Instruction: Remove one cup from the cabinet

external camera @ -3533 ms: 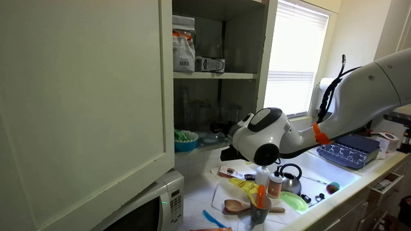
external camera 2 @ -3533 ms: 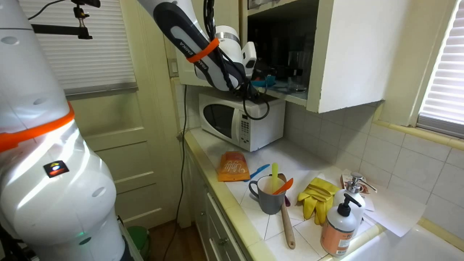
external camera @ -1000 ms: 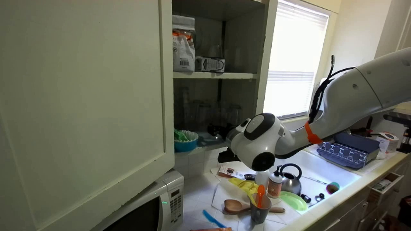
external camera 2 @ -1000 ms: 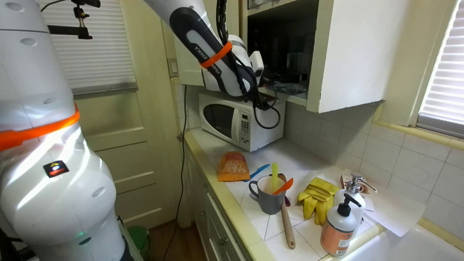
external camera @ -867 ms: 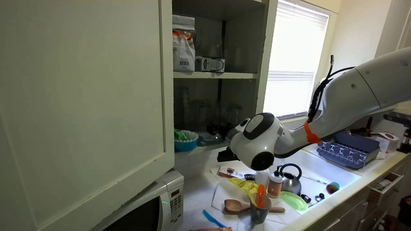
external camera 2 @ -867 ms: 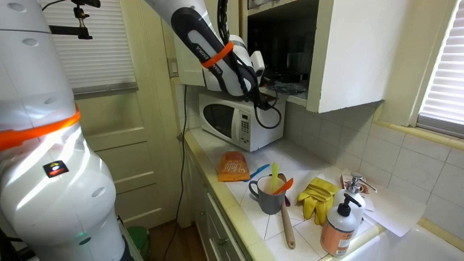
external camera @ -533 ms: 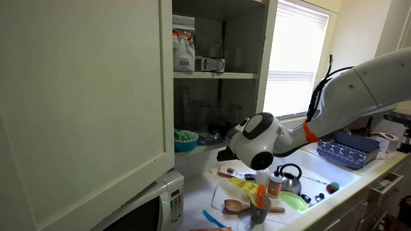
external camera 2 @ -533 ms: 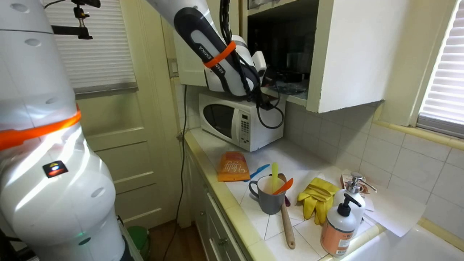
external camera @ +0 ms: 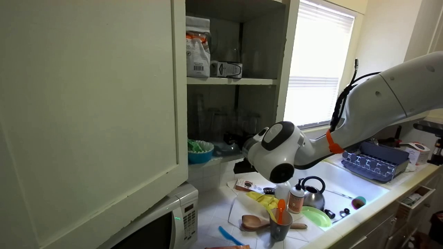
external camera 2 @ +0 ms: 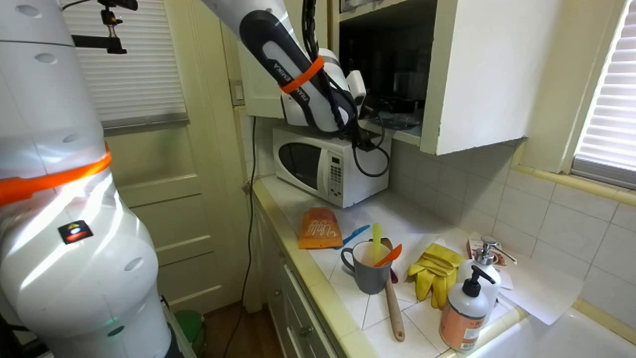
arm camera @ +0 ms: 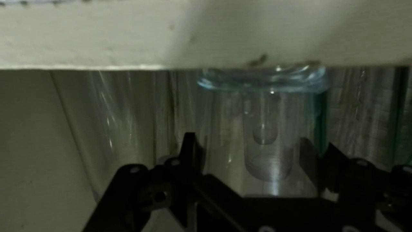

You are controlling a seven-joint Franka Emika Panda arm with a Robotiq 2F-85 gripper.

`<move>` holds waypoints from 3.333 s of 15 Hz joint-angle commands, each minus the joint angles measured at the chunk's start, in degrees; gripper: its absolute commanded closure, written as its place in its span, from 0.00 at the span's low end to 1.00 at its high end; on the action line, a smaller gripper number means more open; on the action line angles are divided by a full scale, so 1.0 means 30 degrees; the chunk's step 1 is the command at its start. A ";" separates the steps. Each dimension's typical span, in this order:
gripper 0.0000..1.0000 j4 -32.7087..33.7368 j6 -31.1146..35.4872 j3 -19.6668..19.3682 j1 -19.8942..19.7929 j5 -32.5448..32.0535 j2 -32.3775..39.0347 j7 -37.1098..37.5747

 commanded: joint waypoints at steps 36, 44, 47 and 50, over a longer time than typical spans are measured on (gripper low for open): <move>0.14 -0.7839 -0.9039 0.3719 0.4344 0.9976 -0.3890 0.0577; 0.39 -0.7350 -0.8024 0.3253 0.3858 0.7783 -0.1224 0.2083; 0.39 -0.6738 -0.7392 0.3013 0.3455 0.5161 0.0967 0.3220; 0.39 -0.5540 -0.7203 0.2653 0.2828 0.1927 0.3075 0.3788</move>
